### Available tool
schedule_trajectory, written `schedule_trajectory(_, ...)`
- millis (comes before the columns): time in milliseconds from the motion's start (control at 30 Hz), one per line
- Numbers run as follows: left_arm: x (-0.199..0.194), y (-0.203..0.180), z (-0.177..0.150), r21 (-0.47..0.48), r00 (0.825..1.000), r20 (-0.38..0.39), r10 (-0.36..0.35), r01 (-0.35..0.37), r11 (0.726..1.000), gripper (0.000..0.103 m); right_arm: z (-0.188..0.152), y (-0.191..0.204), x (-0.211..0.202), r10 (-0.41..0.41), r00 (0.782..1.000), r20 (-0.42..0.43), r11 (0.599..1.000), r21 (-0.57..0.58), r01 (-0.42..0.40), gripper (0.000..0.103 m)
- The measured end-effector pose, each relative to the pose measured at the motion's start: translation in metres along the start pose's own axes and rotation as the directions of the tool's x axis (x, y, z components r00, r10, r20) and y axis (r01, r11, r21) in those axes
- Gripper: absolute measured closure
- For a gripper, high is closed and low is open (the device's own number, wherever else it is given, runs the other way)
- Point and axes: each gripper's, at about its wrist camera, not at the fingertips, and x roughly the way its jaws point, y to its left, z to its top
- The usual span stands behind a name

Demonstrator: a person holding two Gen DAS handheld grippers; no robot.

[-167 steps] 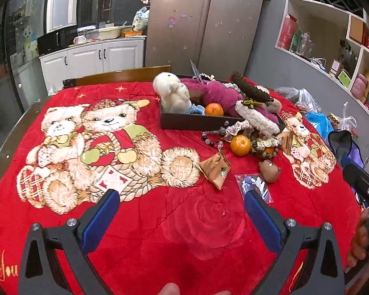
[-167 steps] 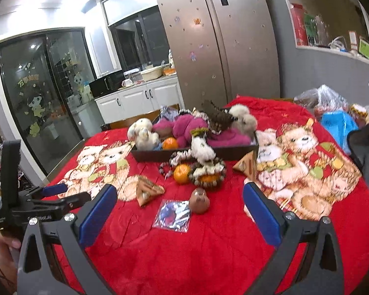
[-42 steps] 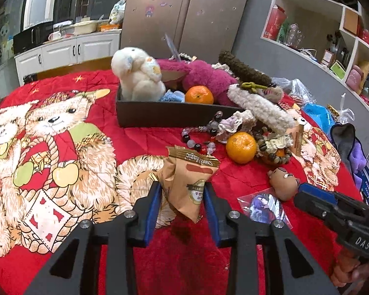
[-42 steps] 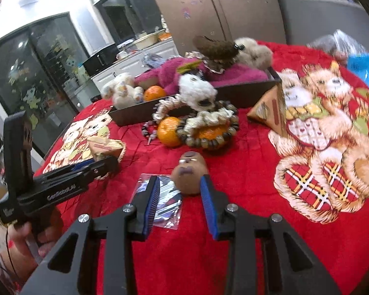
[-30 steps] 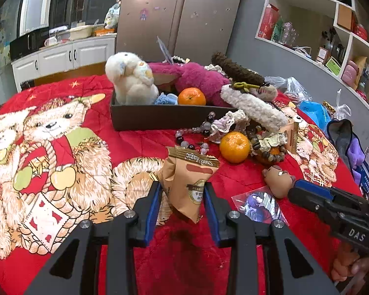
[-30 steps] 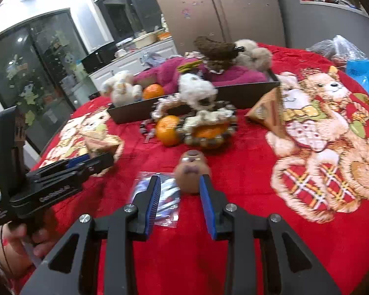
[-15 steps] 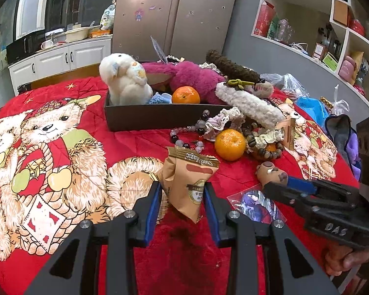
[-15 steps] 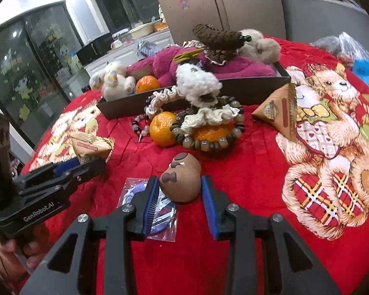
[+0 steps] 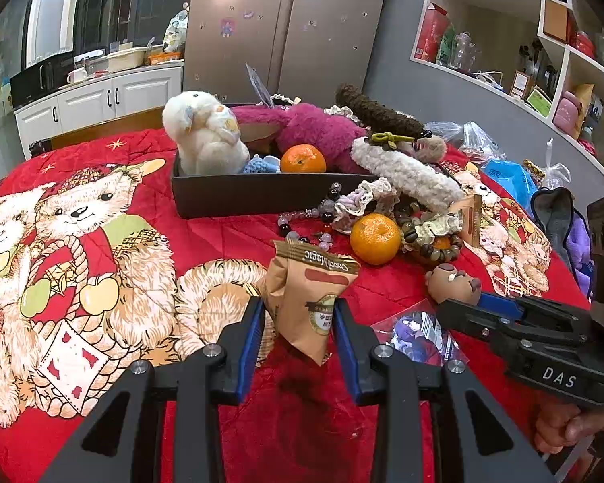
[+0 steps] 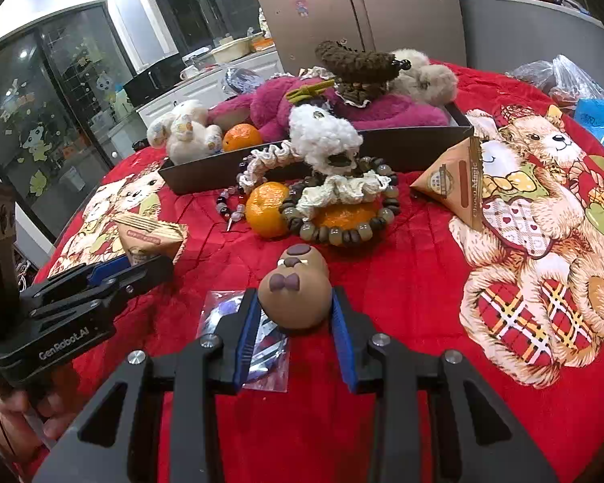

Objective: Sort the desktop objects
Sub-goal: 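Carry the snack bag in left tool and figurine in right tool over the box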

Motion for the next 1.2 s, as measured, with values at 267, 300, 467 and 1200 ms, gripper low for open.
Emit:
schedule_trajectory(267,-0.003,-0.003,0.000,0.015,1.000,0.016,0.014,-0.015,1.000,0.068,0.000,-0.001,-0.003,-0.060,0.998,-0.005,0.998,0.015,0.060,0.067)
schedule_trajectory(300,-0.004,-0.003,0.000,0.017,1.000,0.020,0.016,-0.016,1.000,0.068,-0.001,-0.001,-0.004,-0.058,0.998,-0.005,0.998,0.017,0.058,0.067)
schedule_trajectory(467,-0.008,-0.004,0.000,0.017,0.999,0.035,0.014,-0.015,1.000,0.068,0.000,0.007,-0.014,-0.058,0.998,0.020,0.998,0.006,0.058,0.067)
schedule_trajectory(1200,-0.081,-0.030,0.031,0.028,0.978,0.207,0.014,-0.021,0.999,0.068,0.035,0.059,-0.103,-0.002,0.975,0.224,0.996,-0.084,0.022,0.067)
